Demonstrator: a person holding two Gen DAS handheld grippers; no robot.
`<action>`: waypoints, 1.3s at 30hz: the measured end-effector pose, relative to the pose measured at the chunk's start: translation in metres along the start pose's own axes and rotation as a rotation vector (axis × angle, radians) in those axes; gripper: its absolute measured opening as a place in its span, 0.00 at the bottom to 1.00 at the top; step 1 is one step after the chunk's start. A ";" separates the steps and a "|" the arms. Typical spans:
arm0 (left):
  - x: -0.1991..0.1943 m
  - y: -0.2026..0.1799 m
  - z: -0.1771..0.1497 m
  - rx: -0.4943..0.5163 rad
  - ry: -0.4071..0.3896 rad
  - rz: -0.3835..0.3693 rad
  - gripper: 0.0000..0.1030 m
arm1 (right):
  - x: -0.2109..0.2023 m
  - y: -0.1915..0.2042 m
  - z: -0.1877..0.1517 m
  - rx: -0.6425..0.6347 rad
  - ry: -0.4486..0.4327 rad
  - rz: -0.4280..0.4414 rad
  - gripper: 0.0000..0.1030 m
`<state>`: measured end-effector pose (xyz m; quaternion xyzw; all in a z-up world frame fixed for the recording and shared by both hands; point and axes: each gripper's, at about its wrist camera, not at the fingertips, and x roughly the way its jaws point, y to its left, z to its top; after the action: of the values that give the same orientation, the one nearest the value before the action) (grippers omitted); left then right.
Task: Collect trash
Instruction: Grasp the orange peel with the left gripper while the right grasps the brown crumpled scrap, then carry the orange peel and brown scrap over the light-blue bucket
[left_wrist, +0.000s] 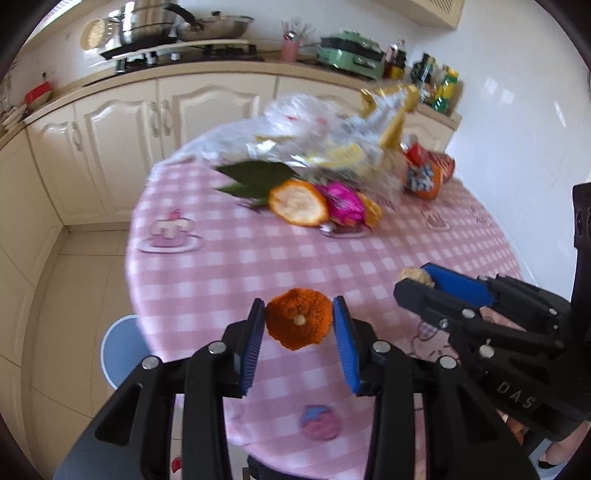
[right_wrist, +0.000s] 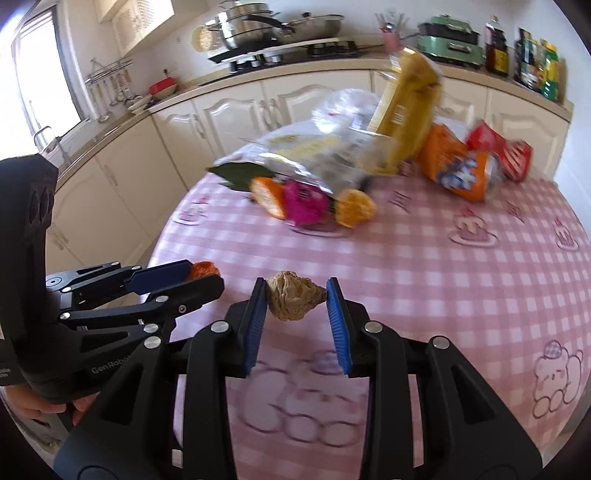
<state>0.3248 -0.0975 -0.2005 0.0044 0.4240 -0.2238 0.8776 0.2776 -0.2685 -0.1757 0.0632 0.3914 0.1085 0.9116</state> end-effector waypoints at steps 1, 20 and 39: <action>-0.005 0.008 0.000 -0.008 -0.009 0.008 0.35 | 0.002 0.008 0.002 -0.011 -0.002 0.012 0.31; -0.045 0.260 -0.070 -0.420 0.035 0.266 0.35 | 0.148 0.223 0.013 -0.242 0.147 0.324 0.31; 0.051 0.342 -0.052 -0.523 0.147 0.264 0.52 | 0.257 0.232 0.016 -0.202 0.230 0.252 0.31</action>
<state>0.4494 0.2004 -0.3344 -0.1503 0.5255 0.0099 0.8374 0.4265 0.0194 -0.2979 0.0071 0.4692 0.2671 0.8417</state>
